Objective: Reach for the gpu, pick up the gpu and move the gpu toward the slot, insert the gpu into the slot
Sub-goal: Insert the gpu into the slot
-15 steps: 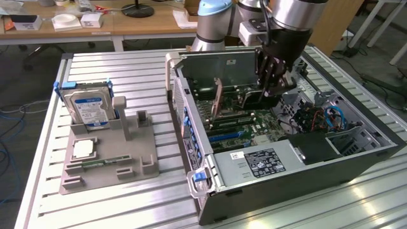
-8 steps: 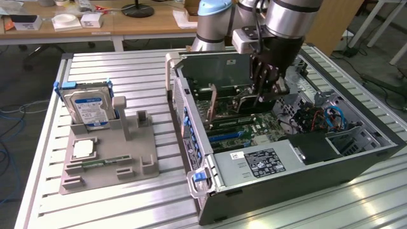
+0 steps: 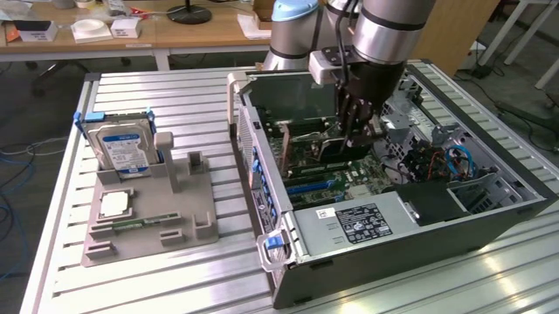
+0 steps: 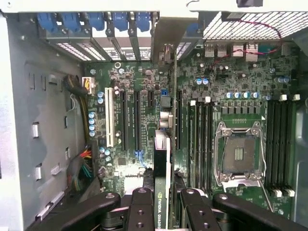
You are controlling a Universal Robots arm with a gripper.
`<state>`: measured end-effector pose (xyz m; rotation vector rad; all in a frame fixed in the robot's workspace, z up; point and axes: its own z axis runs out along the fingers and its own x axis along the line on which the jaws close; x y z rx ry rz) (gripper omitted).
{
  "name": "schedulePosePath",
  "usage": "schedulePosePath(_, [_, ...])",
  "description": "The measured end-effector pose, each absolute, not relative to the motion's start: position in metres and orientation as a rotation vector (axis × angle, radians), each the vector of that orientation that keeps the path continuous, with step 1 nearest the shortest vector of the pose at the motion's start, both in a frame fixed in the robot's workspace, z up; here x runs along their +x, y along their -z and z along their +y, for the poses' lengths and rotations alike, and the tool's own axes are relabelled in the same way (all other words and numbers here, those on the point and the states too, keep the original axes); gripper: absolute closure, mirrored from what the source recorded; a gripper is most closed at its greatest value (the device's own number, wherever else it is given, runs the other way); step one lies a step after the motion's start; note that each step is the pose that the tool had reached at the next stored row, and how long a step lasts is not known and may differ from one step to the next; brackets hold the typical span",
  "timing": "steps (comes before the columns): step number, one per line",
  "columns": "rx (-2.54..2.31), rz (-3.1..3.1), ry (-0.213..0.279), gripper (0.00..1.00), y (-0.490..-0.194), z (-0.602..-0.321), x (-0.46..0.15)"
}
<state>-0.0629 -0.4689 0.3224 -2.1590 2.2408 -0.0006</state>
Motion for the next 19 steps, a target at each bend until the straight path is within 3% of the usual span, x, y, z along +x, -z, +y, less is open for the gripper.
schedulePosePath(19, [-2.159,2.241,0.001,0.74,-0.288,-0.465,-0.067])
